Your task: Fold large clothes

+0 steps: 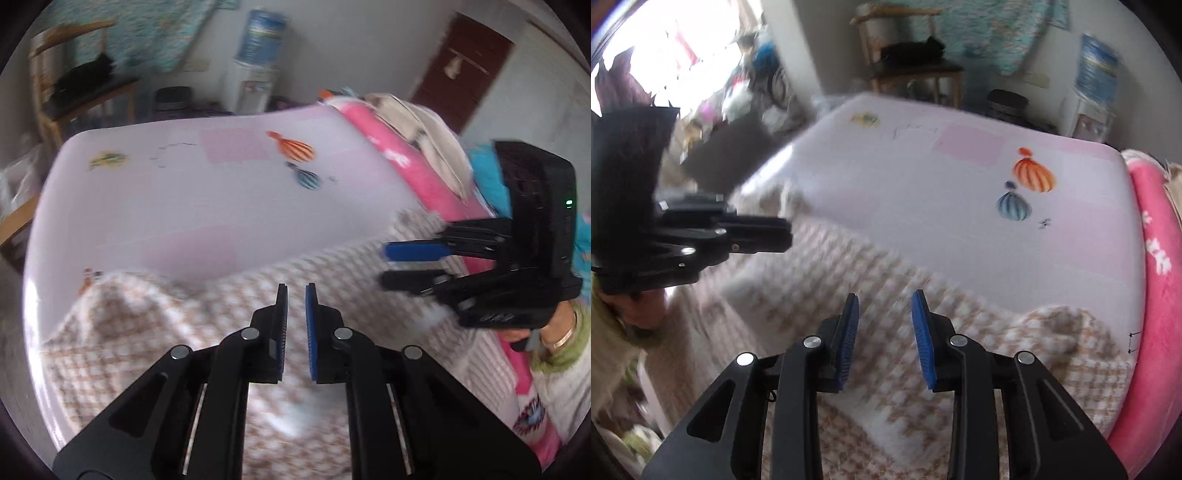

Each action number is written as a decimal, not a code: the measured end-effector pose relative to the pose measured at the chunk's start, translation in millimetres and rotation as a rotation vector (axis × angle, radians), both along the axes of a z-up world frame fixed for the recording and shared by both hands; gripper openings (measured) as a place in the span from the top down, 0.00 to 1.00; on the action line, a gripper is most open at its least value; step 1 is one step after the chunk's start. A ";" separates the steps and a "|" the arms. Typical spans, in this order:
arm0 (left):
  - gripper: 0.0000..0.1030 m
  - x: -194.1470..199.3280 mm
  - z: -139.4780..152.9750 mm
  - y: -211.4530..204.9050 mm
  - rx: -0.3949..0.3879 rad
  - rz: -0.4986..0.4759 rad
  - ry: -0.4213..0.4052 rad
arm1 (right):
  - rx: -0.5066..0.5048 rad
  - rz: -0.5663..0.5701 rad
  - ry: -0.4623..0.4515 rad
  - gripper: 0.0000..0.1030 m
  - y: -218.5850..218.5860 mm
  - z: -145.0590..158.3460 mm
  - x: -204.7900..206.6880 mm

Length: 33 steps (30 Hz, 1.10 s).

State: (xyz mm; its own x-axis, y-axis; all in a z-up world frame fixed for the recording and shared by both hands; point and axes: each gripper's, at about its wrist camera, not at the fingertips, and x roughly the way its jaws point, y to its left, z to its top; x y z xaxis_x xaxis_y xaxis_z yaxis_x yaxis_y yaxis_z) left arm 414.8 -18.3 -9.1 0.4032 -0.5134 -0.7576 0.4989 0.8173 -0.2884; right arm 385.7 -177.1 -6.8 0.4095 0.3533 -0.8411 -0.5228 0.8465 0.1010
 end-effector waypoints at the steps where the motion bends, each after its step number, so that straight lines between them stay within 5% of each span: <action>1: 0.91 -4.7 -5.1 -9.2 0.037 -0.024 0.004 | -0.049 0.014 0.008 0.72 5.2 -9.7 -2.0; 4: 0.90 -17.2 -32.1 -24.4 0.214 -0.027 0.027 | -0.075 0.045 -0.004 0.71 -6.7 -18.8 -15.3; 12: 0.89 -38.4 -18.4 18.8 0.183 0.030 0.026 | -0.078 0.001 0.048 0.71 -65.8 -11.0 -37.0; 18: 0.87 -53.8 17.4 13.9 0.111 -0.008 -0.073 | -0.048 -0.037 -0.025 0.69 -62.6 17.5 -41.1; 22: 0.85 -46.2 -2.6 -3.0 0.136 0.021 -0.024 | -0.027 -0.048 -0.027 0.69 -38.8 7.1 -34.3; 25: 0.80 -43.7 -32.6 -11.4 0.203 0.067 0.001 | -0.101 -0.079 0.013 0.68 -21.1 -23.2 -33.0; 29: 0.80 -53.5 -14.1 3.0 0.158 0.112 -0.005 | -0.173 -0.117 -0.034 0.60 -9.3 -12.3 -47.5; 33: 0.67 -90.5 23.8 41.8 0.105 0.154 -0.079 | -0.070 -0.125 -0.056 0.41 -13.7 18.8 -82.0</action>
